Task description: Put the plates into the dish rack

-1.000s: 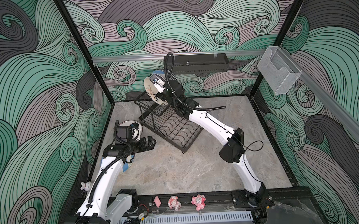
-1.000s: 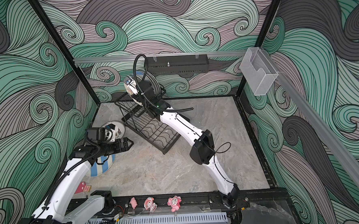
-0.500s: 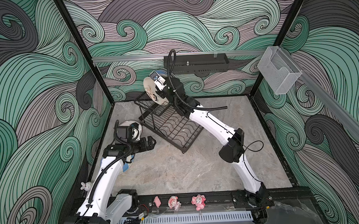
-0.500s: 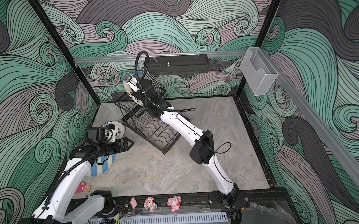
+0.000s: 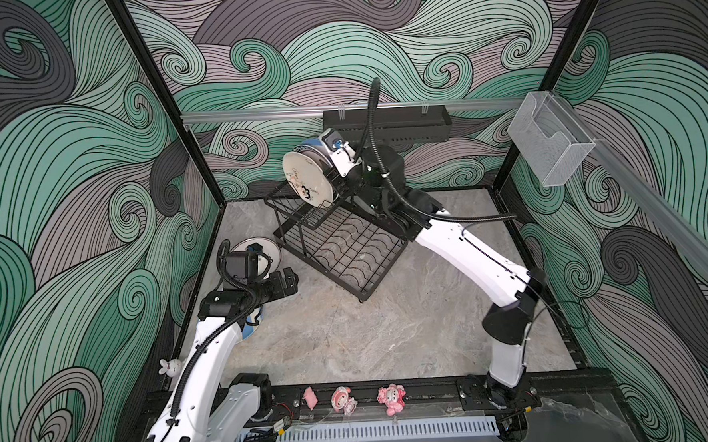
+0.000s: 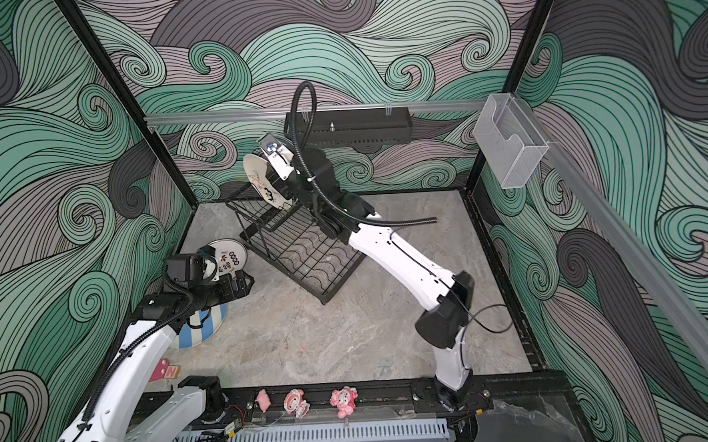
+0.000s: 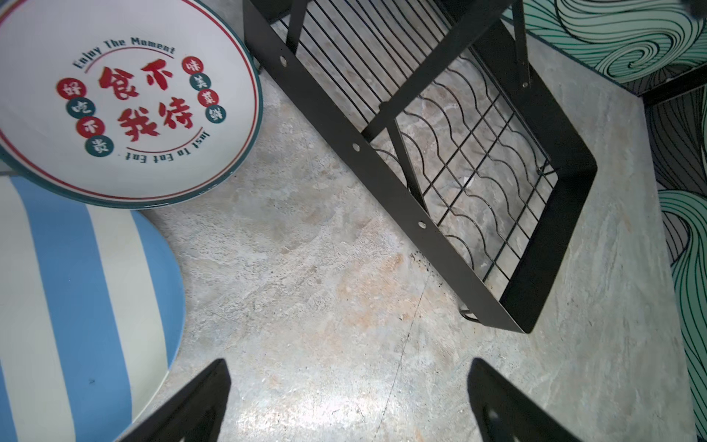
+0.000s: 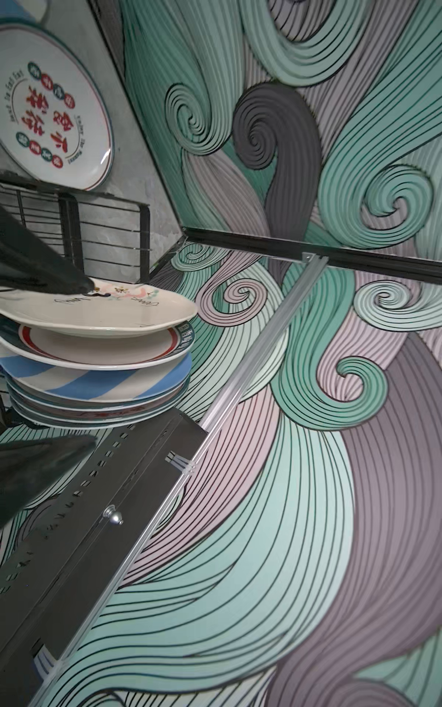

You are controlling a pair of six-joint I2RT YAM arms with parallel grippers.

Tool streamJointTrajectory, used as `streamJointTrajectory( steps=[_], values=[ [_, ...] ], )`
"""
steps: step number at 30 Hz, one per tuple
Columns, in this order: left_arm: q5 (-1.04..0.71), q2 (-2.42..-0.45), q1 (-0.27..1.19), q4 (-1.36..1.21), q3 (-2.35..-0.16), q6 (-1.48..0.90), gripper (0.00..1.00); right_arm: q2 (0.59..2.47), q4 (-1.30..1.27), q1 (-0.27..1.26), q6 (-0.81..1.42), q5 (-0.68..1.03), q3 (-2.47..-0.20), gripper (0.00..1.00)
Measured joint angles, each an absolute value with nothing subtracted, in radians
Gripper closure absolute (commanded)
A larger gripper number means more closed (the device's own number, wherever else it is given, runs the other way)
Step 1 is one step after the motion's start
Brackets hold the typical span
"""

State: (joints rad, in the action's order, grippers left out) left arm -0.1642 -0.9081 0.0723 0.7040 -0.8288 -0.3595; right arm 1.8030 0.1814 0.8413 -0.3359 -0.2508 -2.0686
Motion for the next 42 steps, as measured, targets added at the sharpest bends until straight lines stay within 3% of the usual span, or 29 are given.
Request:
streamJointTrajectory(
  steps=[9,17,23,25,42],
  values=[
    [-0.066,-0.847,0.072,0.720,-0.794,-0.437,0.01,1.273,0.043,0.830,-0.111,-0.091,-1.301,0.34],
    [0.035,-0.820,0.072,0.722,-0.739,-0.500,0.01,1.079,-0.027,0.826,0.082,0.069,-0.810,0.31],
    [0.083,-0.900,0.072,0.703,-0.701,-0.562,0.01,1.008,-0.009,0.826,0.126,0.115,-0.723,0.30],
    [0.086,-0.925,0.072,0.690,-0.676,-0.578,0.01,0.980,-0.010,0.826,0.131,0.117,-0.710,0.22],
    [0.134,-1.109,0.045,0.520,-0.602,-0.641,0.01,1.000,-0.069,0.825,0.234,0.237,-0.576,0.20]
  ],
)
